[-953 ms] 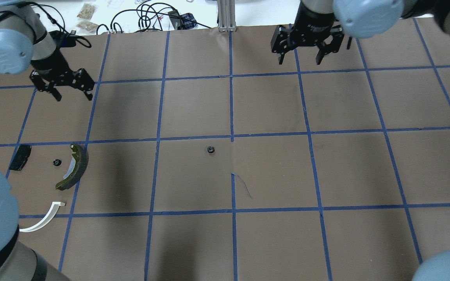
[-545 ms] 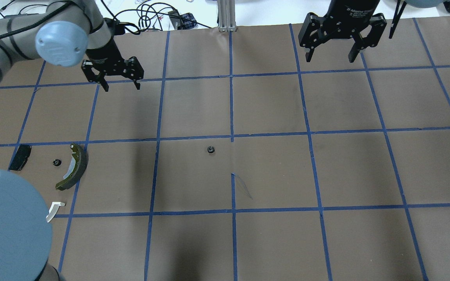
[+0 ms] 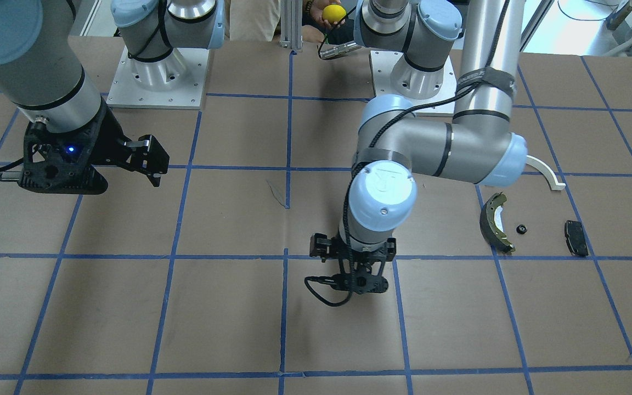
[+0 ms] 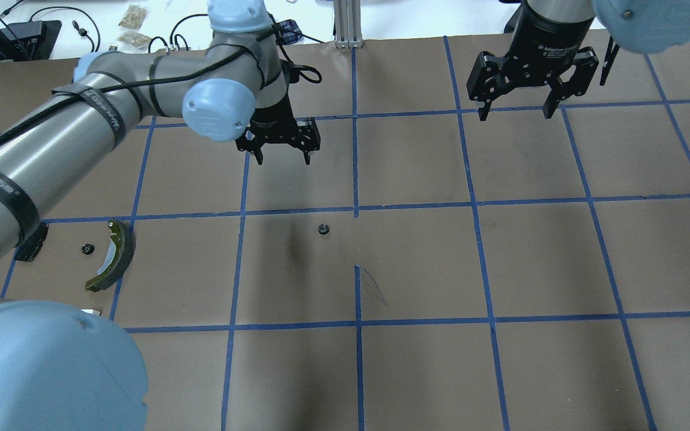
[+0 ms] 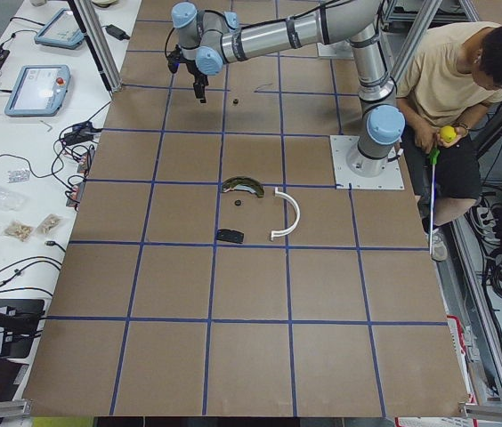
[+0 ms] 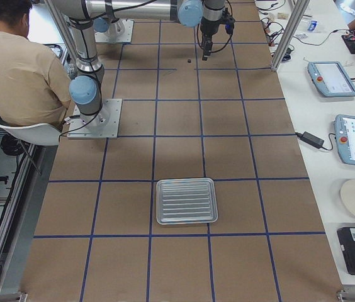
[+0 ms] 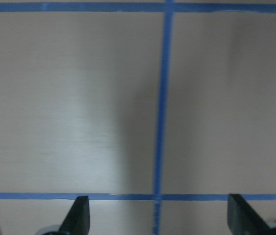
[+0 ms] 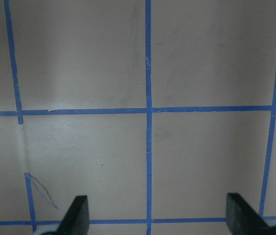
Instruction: Place bearing gear from tray to pile
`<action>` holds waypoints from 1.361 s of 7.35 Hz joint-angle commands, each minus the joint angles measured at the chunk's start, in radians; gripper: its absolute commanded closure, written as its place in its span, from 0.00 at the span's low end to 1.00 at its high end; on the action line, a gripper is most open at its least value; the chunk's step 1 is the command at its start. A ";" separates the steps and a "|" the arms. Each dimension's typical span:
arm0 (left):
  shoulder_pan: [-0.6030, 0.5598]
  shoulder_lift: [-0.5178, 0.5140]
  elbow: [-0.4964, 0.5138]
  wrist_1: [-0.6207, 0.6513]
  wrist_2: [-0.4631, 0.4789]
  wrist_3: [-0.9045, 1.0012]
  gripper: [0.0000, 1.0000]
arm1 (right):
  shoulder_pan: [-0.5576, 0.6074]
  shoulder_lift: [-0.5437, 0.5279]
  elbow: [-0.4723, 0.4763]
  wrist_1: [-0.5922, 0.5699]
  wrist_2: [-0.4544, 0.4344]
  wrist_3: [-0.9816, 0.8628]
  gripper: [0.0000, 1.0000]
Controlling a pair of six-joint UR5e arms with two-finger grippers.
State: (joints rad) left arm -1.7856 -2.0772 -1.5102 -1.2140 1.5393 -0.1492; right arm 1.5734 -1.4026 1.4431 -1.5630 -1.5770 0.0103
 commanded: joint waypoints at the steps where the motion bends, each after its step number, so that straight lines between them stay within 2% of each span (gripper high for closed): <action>1: -0.052 -0.014 -0.109 0.156 -0.045 -0.059 0.00 | 0.001 -0.006 0.014 -0.041 0.008 0.007 0.00; 4: -0.061 -0.009 -0.209 0.211 -0.041 -0.056 0.01 | 0.001 -0.010 0.029 -0.042 0.006 0.007 0.00; 8: -0.061 -0.014 -0.216 0.205 -0.047 -0.053 0.19 | 0.002 -0.036 0.071 -0.089 -0.008 0.007 0.00; 10: -0.063 -0.015 -0.216 0.194 -0.047 -0.056 0.22 | 0.002 -0.036 0.073 -0.091 -0.005 0.005 0.00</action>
State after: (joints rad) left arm -1.8479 -2.0917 -1.7255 -1.0125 1.4926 -0.2032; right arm 1.5745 -1.4382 1.5142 -1.6495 -1.5836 0.0157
